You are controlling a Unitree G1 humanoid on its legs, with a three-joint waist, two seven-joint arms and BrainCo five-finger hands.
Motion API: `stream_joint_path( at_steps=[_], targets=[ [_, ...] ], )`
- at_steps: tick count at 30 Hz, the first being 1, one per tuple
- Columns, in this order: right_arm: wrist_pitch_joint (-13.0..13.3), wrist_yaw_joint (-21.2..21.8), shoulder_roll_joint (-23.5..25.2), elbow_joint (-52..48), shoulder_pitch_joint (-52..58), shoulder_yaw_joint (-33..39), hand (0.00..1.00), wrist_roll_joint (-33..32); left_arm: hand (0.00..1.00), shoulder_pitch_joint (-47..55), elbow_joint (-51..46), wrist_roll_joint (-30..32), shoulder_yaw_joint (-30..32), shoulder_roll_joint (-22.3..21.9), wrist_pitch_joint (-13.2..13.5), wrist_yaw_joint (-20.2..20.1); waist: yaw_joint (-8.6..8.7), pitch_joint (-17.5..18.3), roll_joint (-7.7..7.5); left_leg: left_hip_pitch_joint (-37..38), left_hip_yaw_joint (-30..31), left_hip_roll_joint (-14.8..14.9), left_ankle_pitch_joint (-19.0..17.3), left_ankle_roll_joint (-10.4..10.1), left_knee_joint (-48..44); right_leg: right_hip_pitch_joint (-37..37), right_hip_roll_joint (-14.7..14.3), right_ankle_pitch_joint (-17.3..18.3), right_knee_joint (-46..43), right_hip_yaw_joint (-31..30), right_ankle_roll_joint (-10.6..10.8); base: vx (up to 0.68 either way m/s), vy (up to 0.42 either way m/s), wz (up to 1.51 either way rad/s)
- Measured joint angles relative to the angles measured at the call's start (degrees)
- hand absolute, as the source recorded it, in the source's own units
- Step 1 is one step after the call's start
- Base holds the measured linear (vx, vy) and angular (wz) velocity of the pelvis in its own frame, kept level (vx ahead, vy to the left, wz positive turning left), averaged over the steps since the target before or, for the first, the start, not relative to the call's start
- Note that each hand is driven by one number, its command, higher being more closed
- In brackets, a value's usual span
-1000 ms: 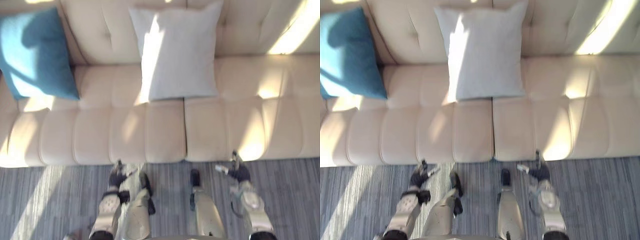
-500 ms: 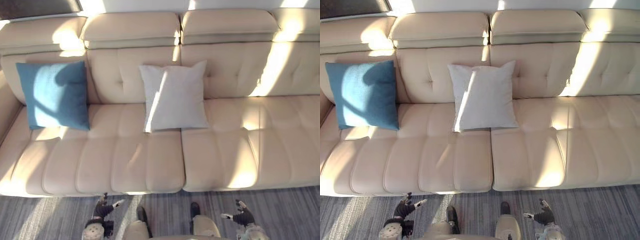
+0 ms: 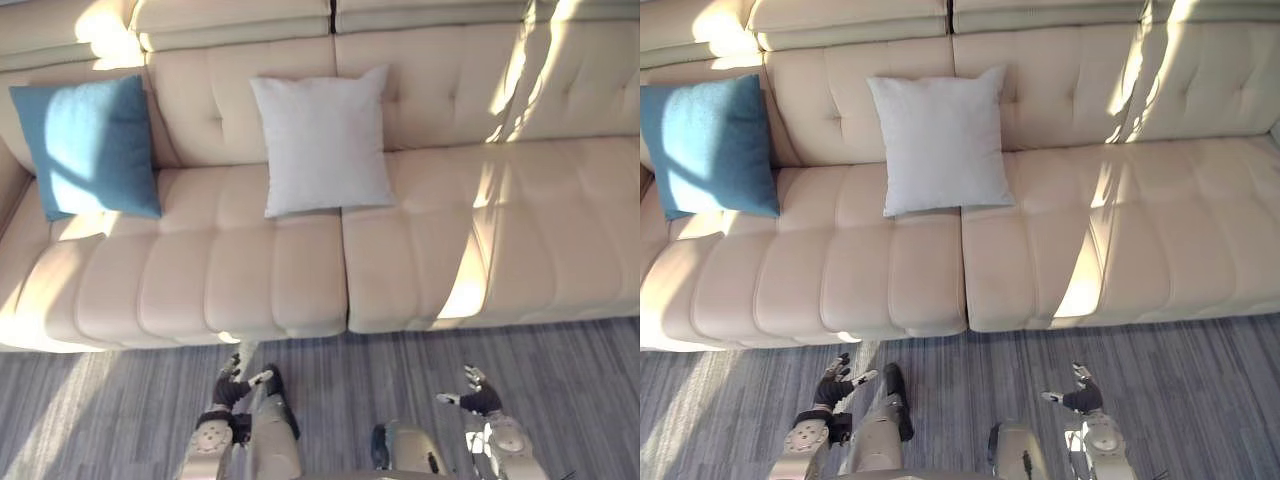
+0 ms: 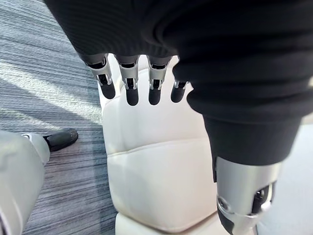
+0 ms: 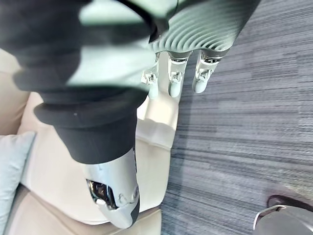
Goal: Pick up cushions and gather them together orderly.
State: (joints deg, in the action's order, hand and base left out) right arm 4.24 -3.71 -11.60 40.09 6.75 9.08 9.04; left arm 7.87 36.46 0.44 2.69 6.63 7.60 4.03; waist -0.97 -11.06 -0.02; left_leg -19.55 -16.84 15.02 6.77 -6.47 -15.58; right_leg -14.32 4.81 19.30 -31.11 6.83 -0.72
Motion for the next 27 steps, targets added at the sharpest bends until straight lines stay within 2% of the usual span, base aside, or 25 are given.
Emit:
stream_joint_path(
  at_steps=[1,2,3,4,5,6,7,8,12,13,14,16,17,18,19,20,21,23,24,25,27],
  targets=[
    [0.0,0.0,0.0,0.0,0.1,0.0,0.0,0.0,0.0,0.1,0.0,0.0,0.0,0.0,0.0,0.0,0.06,-0.1,-0.36,0.3,0.2,-0.3,-2.5,0.3,-3.1,0.0,0.1,-0.8,0.9,-0.4,0.1,-0.22,-0.054,-0.01],
    [0.0,0.0,-0.2,-0.3,-0.2,0.0,0.0,0.0,0.0,0.2,-0.1,0.0,0.0,0.0,0.0,-0.1,0.0,0.2,0.12,0.7,0.7,-0.5,-5.8,0.6,-6.7,0.0,0.0,-1.8,1.9,-1.2,0.2,-0.2,0.014,-0.47],
    [0.1,0.1,-0.3,-1.5,-0.7,-0.2,0.0,0.1,0.0,1.1,-0.8,0.0,0.0,0.0,0.0,-0.2,-0.3,0.2,0.05,2.3,3.0,-1.0,-10.7,0.1,-10.2,-1.2,-1.0,-3.1,3.2,-3.8,0.2,-0.18,0.051,-0.64],
    [0.1,0.1,-0.2,-1.7,-1.0,-0.4,0.0,0.1,0.0,1.8,-1.4,0.0,0.0,0.0,0.0,-0.2,-0.36,0.3,0.34,3.2,3.9,-1.2,-12.5,-0.1,-10.9,-1.7,-1.2,-3.6,3.3,-4.7,0.3,-0.19,0.106,-0.86],
    [0.2,0.1,-0.2,-1.8,-1.5,-0.5,0.0,0.2,0.0,2.5,-1.5,0.1,-0.1,0.0,0.0,-0.2,-0.53,0.2,0.55,5.5,5.6,-2.5,-15.9,-0.2,-10.6,-2.3,-1.7,-4.4,3.2,-6.6,1.0,-0.14,0.141,-0.74],
    [0.2,0.1,-0.2,-1.6,-1.3,-0.5,0.0,0.5,0.0,2.6,-1.5,0.1,-0.3,0.1,0.0,-0.2,-0.22,0.6,1.09,7.6,6.8,-3.5,-18.0,-1.3,-7.4,-3.0,-1.9,-4.8,2.8,-7.7,1.7,-0.13,0.149,-0.64],
    [0.2,0.1,-0.2,-1.2,-1.3,-0.5,0.0,0.6,0.0,2.5,-1.4,0.1,-0.4,0.1,0.0,-0.2,0.1,0.6,1.22,8.6,7.0,-3.9,-18.9,-2.2,-5.5,-3.2,-1.9,-5.0,2.8,-8.2,2.4,-0.12,0.157,-0.43],
    [0.2,0.2,0.0,-0.9,-0.8,-0.5,0.0,0.6,0.0,2.0,-1.2,0.2,-0.8,0.5,0.0,-0.2,0.34,0.6,0.61,9.6,5.7,-4.6,-18.7,-1.7,-3.8,-3.2,-1.3,-5.7,3.6,-9.2,3.6,-0.13,0.131,-0.32],
    [0.2,0.2,0.0,-1.0,1.6,0.1,0.0,0.5,0.0,0.5,-1.2,0.3,-2.3,0.5,0.1,-0.2,1.09,1.2,0.85,10.0,2.7,-6.0,-19.5,-0.6,-3.3,-3.1,-0.6,-8.7,7.9,-12.1,5.6,-0.06,0.165,-0.38],
    [0.2,0.2,0.2,-1.1,1.6,0.1,0.0,0.5,0.0,0.6,-1.2,0.3,-2.5,0.5,0.1,-0.2,1.93,1.2,0.88,10.0,1.5,-6.1,-20.0,-0.3,-3.5,-3.4,-0.7,-10.1,9.1,-13.5,5.8,0.02,0.119,-0.73],
    [0.2,0.2,0.6,-1.7,1.4,0.1,0.0,0.5,0.0,0.5,-1.3,0.4,-2.6,0.4,0.1,-0.2,2.27,1.2,0.84,10.1,-0.8,-6.1,-20.7,-0.5,-4.4,-4.1,-1.4,-11.6,10.0,-15.6,6.4,0.04,0.155,-0.88],
    [0.3,0.2,1.3,-3.6,0.9,0.0,0.0,0.5,0.0,0.4,-2.3,0.4,-2.6,0.4,-0.1,-0.2,2.82,1.2,0.79,10.0,-4.2,-4.9,-21.6,0.3,-7.1,-5.6,-3.3,-14.0,11.2,-19.5,6.8,0.04,0.148,-1.68],
    [0.5,0.1,1.4,-3.3,-1.2,-0.6,0.0,0.5,0.0,-0.3,-2.9,0.4,-2.7,0.5,-0.1,-0.1,3.02,1.2,0.77,10.0,-5.9,-3.6,-22.1,0.9,-7.7,-8.2,-4.6,-18.4,13.2,-16.7,5.0,0.01,0.055,-2.26],
    [0.5,0.1,1.4,-3.3,-2.0,-0.9,0.0,0.5,0.0,-0.4,-3.2,0.4,-2.9,0.5,-0.1,-0.1,3.18,1.2,0.92,10.2,-7.6,-2.6,-22.4,1.2,-7.3,-8.7,-4.1,-19.3,14.5,-13.1,3.7,-0.02,-0.027,-2.33],
    [0.5,0.0,1.4,-3.1,-3.6,-1.0,0.0,0.5,0.0,-1.5,-4.3,0.4,-3.6,1.5,-0.2,-0.2,3.75,0.5,0.73,11.4,-12.4,-2.0,-23.4,1.4,-7.0,-10.1,-1.8,-17.3,13.1,-1.5,-1.0,-0.01,-0.023,-1.49],
    [0.4,-0.1,1.2,-2.7,-4.1,-0.9,0.0,0.5,0.0,-2.4,-4.6,0.4,-4.1,1.7,-0.3,-0.2,4.39,0.0,0.94,12.4,-14.5,-1.8,-24.0,1.3,-6.7,-10.5,0.4,-16.0,12.0,4.4,-2.8,0.01,0.011,-1.8],
    [0.2,-0.1,1.0,-1.0,-4.9,-1.1,0.0,0.5,0.0,-3.3,-5.7,0.4,-4.9,1.9,-0.5,-0.2,4.59,-0.1,1.0,14.6,-18.8,-0.9,-24.8,0.6,-6.7,-9.5,4.4,-14.8,11.0,15.4,-4.8,0.03,0.023,-1.79],
    [0.0,-0.1,0.9,0.2,-6.1,-1.7,0.0,0.5,0.0,-3.3,-6.9,0.4,-5.1,2.1,-0.4,-0.3,3.67,-0.1,1.05,20.3,-25.7,0.1,-25.5,-0.3,-5.9,-6.2,8.0,-14.2,9.4,29.0,-5.7,0.15,-0.071,-2.33],
    [0.0,-0.1,0.8,0.1,-6.2,-1.8,0.0,0.5,0.0,-3.6,-6.9,0.4,-5.2,2.3,-0.4,-0.3,3.67,-0.1,1.06,21.7,-27.0,0.3,-25.9,-0.9,-6.0,-5.4,8.4,-14.2,8.9,31.0,-5.6,0.22,-0.17,-2.46],
    [0.0,-0.1,0.5,0.0,-7.1,-1.9,0.0,0.5,0.0,-3.9,-6.9,0.4,-6.1,3.0,-0.5,-0.3,3.62,-0.1,1.34,23.9,-29.2,1.1,-26.8,-1.9,-7.1,-5.8,7.5,-14.2,7.7,30.3,-4.3,0.19,-0.195,-2.24],
    [-0.2,-0.1,-0.3,-0.2,-7.3,-1.9,0.0,0.5,0.0,-4.7,-6.8,0.5,-7.2,3.5,-0.7,-1.1,4.23,-0.1,1.99,24.3,-30.1,4.1,-26.5,-1.9,-13.9,-7.2,4.3,-12.5,6.0,25.4,-4.1,0.23,-0.197,-1.73]
  ],
)
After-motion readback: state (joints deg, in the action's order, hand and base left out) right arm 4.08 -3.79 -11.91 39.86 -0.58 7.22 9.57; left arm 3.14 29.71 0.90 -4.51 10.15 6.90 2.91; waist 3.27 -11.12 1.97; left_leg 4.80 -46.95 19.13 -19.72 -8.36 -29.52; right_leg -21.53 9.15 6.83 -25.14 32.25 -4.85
